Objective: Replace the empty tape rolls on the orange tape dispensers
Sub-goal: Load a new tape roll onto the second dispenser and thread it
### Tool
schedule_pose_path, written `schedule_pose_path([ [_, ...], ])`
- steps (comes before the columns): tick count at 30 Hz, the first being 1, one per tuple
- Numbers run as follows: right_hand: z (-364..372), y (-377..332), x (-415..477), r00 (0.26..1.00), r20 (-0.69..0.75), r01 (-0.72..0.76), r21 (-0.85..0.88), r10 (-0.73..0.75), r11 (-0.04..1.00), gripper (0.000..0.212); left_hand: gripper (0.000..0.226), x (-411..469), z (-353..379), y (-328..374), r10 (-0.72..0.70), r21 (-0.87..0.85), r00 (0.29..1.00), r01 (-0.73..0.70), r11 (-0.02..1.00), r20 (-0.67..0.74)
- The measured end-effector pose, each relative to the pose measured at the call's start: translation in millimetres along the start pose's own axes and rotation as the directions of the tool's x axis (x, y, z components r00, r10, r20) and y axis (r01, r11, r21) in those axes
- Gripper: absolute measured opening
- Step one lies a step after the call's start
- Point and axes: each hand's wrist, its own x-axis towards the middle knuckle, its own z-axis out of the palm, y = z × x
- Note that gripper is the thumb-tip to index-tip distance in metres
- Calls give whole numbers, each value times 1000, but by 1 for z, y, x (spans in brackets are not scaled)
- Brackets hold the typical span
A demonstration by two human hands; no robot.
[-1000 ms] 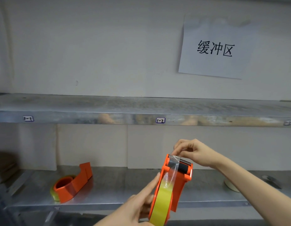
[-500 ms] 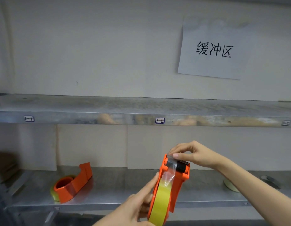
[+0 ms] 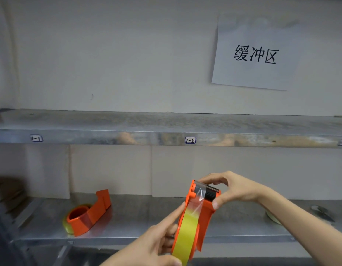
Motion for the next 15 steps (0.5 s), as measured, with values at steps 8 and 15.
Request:
schedule_pose_path([
  [8, 10, 5, 4, 1000, -17, 2, -39, -3, 999, 87, 97, 4, -5, -13, -13, 134, 997, 23, 991, -77],
  [15, 13, 7, 8, 997, -69, -17, 73, 22, 997, 79, 99, 10, -9, -14, 12, 152, 995, 2, 988, -95],
])
